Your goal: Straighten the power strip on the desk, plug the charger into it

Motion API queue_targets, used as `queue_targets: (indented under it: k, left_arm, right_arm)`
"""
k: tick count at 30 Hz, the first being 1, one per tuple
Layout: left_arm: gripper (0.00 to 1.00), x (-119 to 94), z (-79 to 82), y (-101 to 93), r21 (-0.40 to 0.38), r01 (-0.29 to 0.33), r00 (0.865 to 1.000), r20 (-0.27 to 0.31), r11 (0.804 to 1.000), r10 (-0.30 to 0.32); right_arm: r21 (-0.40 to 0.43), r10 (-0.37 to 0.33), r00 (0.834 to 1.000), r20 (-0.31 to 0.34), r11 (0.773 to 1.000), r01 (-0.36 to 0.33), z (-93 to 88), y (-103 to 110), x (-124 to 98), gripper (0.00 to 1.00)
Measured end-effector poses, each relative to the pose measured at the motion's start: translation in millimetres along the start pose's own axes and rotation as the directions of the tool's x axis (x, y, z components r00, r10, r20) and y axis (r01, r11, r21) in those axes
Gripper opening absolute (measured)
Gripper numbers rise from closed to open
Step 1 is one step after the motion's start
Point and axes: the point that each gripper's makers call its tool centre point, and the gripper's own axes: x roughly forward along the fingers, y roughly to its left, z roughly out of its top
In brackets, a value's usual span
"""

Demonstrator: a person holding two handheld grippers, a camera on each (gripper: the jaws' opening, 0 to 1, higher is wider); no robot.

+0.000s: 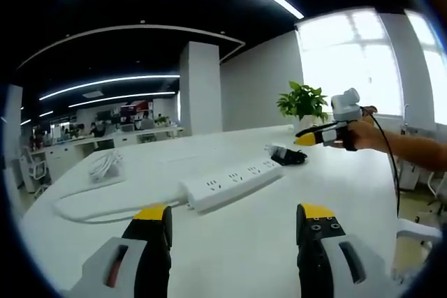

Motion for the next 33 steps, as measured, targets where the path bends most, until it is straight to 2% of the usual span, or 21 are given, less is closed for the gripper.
queue_targets:
  k: [11, 17, 23, 29, 33]
  left_arm:
    - [0.74, -3.7, -3.3, -1.0, -0.01, 0.001, 1.0, 0.001, 1.0, -0.001]
    - [0.74, -8.0, -2.8, 0.3, -0.013, -0.001, 1.0, 0.006, 1.0, 0.001]
    - [0.74, -9.9, -2.6, 3.2, -0.021, -0.003, 1.0, 0.011, 1.0, 0.003]
    - [0.74, -11.6, -3.5, 3.4, -0.019, 0.002, 1.0, 0.009, 1.0, -0.001]
    - [0.74, -13.6, -4.1, 5.1, -0.024, 0.001, 1.0, 0.009, 1.0, 0.0]
  right_arm:
    - [-0.038, 0.068, 0.993, -0.094, 0.997, -0.072, -12.4, 13.6, 10.8, 0.61]
    - [-0.088, 0.076, 0.984, -0.16, 0.992, -0.091, -15.5, 17.0, 12.3, 0.6]
    - [-0.084, 0.067, 0.976, -0.209, 0.993, -0.087, -20.7, 18.1, 13.2, 0.6]
    - [-0.103, 0.046, 0.956, -0.29, 0.992, -0.079, -34.2, 15.8, 12.0, 0.57]
    - [-0.104, 0.045, 0.951, -0.305, 0.991, -0.08, -36.8, 16.5, 11.3, 0.57]
